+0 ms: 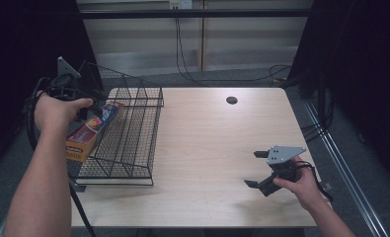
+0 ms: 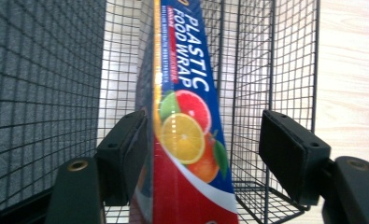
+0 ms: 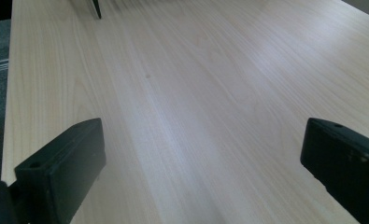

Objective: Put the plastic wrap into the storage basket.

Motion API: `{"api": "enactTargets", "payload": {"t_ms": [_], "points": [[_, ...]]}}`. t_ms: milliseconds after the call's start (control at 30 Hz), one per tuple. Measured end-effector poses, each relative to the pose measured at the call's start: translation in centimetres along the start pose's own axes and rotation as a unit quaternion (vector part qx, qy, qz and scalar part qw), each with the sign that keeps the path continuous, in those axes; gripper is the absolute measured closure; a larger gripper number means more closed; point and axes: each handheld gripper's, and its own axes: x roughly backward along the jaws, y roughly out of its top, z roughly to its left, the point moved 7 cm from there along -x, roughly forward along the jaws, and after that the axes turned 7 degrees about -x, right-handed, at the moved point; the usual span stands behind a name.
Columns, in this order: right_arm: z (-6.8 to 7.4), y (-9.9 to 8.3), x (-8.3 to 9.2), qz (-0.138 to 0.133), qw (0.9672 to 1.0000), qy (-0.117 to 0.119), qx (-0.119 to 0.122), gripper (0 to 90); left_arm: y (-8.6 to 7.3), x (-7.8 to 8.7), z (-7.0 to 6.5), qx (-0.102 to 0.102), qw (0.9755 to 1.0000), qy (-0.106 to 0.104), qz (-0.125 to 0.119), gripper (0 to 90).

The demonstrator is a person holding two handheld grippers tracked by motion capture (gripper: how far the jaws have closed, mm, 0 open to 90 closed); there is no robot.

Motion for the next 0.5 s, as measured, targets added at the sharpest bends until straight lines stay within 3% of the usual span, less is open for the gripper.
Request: {"api": "enactTargets", "payload": {"t_ms": [167, 500], "points": [[-0.1, 0.0, 0.1, -0.001, 1.0000, -0.002, -0.003, 0.0, 0.4, 0.2, -1.1, -0.008, 0.9998, -0.014, -0.015, 27.4], [-0.1, -0.2, 0.5, -0.007, 0.9998, 0.000, -0.016, 0.0, 0.7, 0.5, -3.0, -0.034, 0.9976, -0.044, -0.042, 25.7]]}}
